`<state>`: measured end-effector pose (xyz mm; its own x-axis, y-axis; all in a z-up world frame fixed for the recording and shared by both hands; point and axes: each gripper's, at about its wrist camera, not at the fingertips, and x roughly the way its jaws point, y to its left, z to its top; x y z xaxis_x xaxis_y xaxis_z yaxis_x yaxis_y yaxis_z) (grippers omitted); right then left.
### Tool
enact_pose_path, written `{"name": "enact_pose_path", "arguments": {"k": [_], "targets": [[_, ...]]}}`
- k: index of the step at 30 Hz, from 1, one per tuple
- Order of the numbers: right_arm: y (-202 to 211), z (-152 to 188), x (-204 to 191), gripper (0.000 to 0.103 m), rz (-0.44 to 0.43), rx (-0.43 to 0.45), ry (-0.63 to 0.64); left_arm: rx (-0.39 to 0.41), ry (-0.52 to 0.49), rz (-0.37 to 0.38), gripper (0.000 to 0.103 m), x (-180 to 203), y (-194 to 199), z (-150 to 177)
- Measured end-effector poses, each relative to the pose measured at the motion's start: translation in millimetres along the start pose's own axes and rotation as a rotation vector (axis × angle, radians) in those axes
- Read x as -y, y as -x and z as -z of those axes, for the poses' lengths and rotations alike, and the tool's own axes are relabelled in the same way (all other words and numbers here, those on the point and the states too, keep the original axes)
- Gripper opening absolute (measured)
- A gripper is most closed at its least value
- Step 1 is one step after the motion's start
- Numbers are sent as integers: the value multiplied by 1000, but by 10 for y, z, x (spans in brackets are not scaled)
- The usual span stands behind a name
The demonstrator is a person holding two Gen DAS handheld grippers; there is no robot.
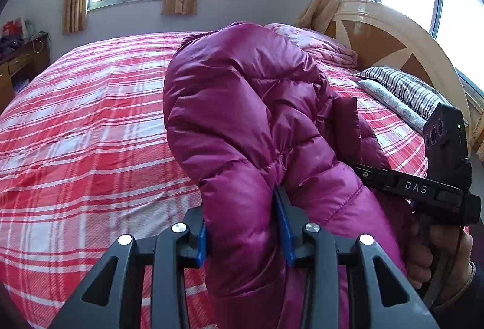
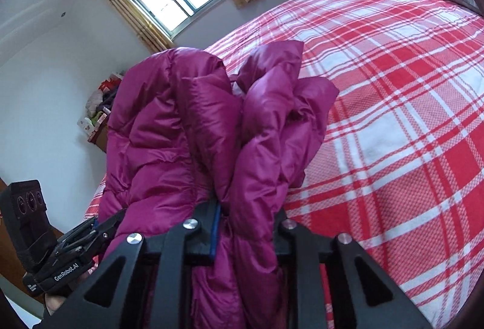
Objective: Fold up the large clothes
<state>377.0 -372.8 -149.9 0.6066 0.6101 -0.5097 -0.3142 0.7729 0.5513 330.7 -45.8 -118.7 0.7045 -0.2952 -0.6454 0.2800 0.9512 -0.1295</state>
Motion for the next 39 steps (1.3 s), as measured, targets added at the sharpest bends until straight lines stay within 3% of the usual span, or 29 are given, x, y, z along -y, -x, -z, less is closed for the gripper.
{"name": "enact_pose_path", "arguments": {"k": [10,19,28,33,39], "targets": [[-321,271,-780,24,-91,-71,110,26,39,-160,39,-535,561,169],[-854,264,-1450,24,-121,-131,189,52,103,-217,39,-893,835,338],[-1411,260,-1796,24,-158,-205,233,60,154,-297,39,-1267,989,461],[-1720,336,-1859,24,-141,-252,250,8,220,-320,39,-1534,882,612],[-1807,321,-1877,30,-114,-259,258,-12,292,-336,55,-1702,831,753]]}}
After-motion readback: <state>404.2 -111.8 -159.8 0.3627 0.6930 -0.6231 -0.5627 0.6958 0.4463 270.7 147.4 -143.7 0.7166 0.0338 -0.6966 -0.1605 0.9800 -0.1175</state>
